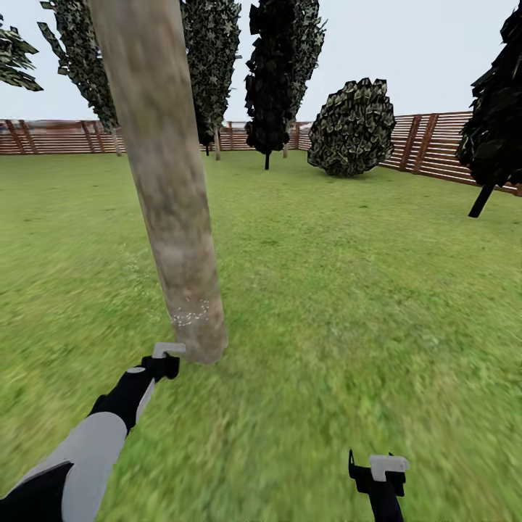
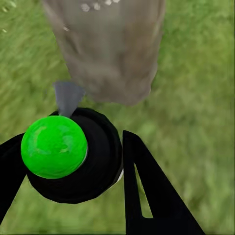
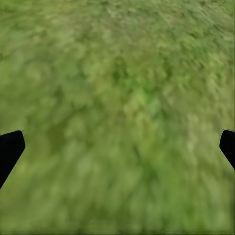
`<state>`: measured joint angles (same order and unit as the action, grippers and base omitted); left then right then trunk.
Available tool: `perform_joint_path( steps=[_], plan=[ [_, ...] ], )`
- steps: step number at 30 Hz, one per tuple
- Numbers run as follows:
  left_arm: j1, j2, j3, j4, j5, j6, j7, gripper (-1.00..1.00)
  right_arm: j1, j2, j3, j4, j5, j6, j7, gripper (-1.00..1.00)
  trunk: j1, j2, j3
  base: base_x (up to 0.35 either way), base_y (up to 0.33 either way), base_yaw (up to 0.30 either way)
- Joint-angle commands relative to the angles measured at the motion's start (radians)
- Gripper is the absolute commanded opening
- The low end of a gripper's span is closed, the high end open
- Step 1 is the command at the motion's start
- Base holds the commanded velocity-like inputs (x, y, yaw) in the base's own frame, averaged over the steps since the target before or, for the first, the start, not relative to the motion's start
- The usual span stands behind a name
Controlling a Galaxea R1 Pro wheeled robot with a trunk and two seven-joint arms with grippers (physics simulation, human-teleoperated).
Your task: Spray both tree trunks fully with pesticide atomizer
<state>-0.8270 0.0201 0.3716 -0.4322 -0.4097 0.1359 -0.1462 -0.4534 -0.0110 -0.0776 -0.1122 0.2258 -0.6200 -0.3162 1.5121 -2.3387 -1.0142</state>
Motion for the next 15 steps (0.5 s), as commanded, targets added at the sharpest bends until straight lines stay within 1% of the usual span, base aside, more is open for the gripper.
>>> perform_joint_path(
  steps=[1,3,4,5,7,9,10,11,12,14,15],
  plan=[
    [-0.003,0.0,0.009,-0.046,-0.008,0.051,-0.01,-1.0,-0.001,0.0,-0.008,0.001,0.01,-0.003,-0.003,1.0,0.0,0.0,-0.001,-0.031,0.0,0.0],
    [-0.004,-0.002,0.004,-0.096,-0.008,0.078,-0.012,-1.0,-0.001,0.0,-0.008,0.001,0.01,-0.003,-0.003,1.0,0.0,0.0,-0.001,-0.012,0.0,0.0],
    [-0.005,-0.01,0.001,-0.108,-0.009,0.083,-0.02,-1.0,-0.001,0.0,-0.008,0.001,0.01,-0.003,-0.003,1.0,0.0,0.0,-0.001,-0.004,0.0,0.0],
    [-0.007,-0.015,0.0,-0.114,-0.009,0.088,-0.039,-1.0,-0.001,0.0,-0.007,0.001,0.01,-0.003,-0.003,1.0,0.0,0.0,-0.001,-0.002,0.0,0.0],
    [-0.01,-0.022,-0.002,-0.119,-0.012,0.096,-0.1,-1.0,-0.001,0.0,-0.007,0.001,0.01,-0.003,-0.003,1.0,0.0,0.0,-0.001,-0.001,0.0,0.0],
    [-0.012,-0.012,-0.001,-0.12,-0.011,0.101,-0.14,-1.0,-0.001,0.0,-0.007,0.001,0.01,-0.003,-0.003,1.0,0.0,0.0,-0.001,0.0,0.0,0.0],
    [-0.014,-0.003,0.0,-0.12,-0.01,0.103,-0.153,-1.0,-0.001,0.0,-0.007,0.001,0.01,-0.003,-0.003,1.0,0.0,0.0,-0.001,0.0,0.0,0.0],
    [-0.026,0.04,0.002,-0.123,-0.008,0.124,-0.175,-1.0,-0.001,0.0,-0.007,0.002,0.01,-0.003,-0.003,1.0,0.0,0.0,-0.001,0.0,0.0,0.0],
    [-0.032,0.069,0.004,-0.124,-0.007,0.141,-0.183,-1.0,-0.001,0.0,-0.007,0.002,0.01,-0.003,-0.003,1.0,0.0,0.0,-0.001,0.0,0.0,0.0],
    [-0.037,0.099,0.005,-0.124,-0.007,0.159,-0.191,-1.0,-0.001,0.0,-0.007,0.002,0.011,-0.003,-0.003,1.0,0.0,0.0,-0.001,0.0,0.0,0.0],
    [-0.037,0.104,0.003,-0.124,-0.008,0.163,-0.192,-1.0,-0.001,0.0,-0.007,0.002,0.011,-0.003,-0.003,1.0,0.0,0.0,-0.001,0.0,0.0,0.0]
  ],
)
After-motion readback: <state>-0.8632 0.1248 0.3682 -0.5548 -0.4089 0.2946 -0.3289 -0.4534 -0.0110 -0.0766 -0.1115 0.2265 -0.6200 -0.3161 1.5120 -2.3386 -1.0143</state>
